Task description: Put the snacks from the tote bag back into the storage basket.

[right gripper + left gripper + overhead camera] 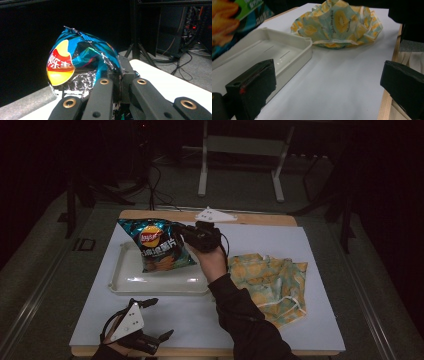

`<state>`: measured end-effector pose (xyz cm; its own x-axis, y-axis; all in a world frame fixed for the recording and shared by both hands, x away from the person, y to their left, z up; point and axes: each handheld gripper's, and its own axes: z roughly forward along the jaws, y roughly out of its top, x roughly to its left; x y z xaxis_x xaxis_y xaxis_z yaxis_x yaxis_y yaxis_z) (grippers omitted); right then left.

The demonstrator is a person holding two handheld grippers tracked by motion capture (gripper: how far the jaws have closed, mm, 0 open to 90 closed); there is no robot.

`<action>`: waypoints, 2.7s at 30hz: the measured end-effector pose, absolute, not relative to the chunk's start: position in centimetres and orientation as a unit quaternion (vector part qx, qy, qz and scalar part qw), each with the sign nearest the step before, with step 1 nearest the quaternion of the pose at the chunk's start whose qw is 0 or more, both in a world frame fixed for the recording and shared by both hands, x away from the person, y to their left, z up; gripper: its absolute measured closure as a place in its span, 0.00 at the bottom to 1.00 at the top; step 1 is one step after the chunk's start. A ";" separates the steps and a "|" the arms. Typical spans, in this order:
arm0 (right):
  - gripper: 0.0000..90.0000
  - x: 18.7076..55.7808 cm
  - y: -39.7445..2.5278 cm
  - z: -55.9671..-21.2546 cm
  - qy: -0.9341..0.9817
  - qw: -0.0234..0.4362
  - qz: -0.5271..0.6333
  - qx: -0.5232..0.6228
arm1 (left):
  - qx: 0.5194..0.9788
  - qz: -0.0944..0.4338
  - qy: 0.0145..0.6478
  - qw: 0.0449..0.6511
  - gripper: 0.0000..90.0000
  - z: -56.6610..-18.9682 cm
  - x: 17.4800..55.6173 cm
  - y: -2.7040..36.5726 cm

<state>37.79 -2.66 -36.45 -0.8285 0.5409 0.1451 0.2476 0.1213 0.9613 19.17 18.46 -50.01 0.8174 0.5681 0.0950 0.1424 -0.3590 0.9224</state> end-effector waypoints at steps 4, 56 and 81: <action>1.00 37.2 -1.5 -37.7 0.734 0.116 0.608 0.281 | 0.799 0.205 0.221 0.520 0.01 -50.0 19.1 18.4; 1.00 41.8 -0.8 -47.0 0.784 0.100 0.479 0.381 | 0.799 0.202 0.219 0.523 0.01 -50.0 19.2 18.4; 0.52 42.4 -3.7 -43.3 0.802 0.128 0.439 0.385 | 0.798 0.204 0.221 0.522 0.01 -50.0 19.1 18.4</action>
